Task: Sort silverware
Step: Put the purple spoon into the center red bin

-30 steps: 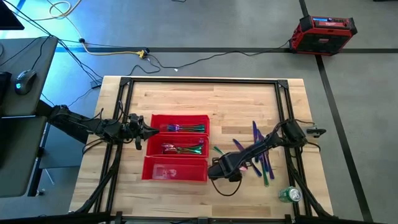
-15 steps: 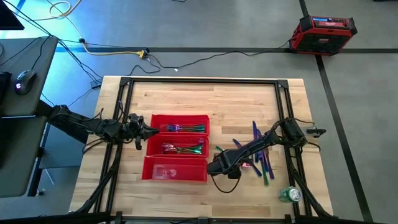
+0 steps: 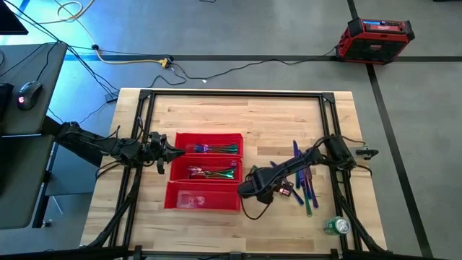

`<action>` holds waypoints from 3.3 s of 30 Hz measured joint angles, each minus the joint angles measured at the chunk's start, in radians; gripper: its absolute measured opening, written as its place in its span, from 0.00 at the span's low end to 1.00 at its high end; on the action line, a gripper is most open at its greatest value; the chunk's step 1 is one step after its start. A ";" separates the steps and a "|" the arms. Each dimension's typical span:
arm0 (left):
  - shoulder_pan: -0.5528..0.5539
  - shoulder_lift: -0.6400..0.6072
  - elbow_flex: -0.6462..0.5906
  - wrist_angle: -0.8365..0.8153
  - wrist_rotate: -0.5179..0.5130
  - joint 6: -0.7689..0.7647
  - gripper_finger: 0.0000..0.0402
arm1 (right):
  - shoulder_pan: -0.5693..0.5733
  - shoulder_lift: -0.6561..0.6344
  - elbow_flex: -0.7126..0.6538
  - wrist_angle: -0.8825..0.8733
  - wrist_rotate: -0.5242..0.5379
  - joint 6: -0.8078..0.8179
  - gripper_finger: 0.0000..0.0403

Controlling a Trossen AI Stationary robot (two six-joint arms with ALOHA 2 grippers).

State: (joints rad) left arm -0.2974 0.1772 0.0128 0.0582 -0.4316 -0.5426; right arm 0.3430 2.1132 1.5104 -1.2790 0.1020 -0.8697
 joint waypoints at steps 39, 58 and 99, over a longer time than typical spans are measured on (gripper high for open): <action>0.000 0.067 0.000 0.004 -0.038 -0.005 0.00 | 0.017 -0.008 -0.129 0.090 0.100 -0.208 0.17; 0.000 0.067 0.000 0.006 -0.037 -0.015 0.00 | -0.020 -0.124 -0.135 0.059 0.052 0.368 0.00; 0.000 0.067 0.000 0.006 -0.042 -0.031 0.00 | -0.285 0.278 0.772 0.310 -0.213 0.968 0.00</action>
State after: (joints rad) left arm -0.2970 0.2440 0.0124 0.0647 -0.4732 -0.5732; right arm 0.0579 2.3907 2.2820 -0.9686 -0.1109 0.0978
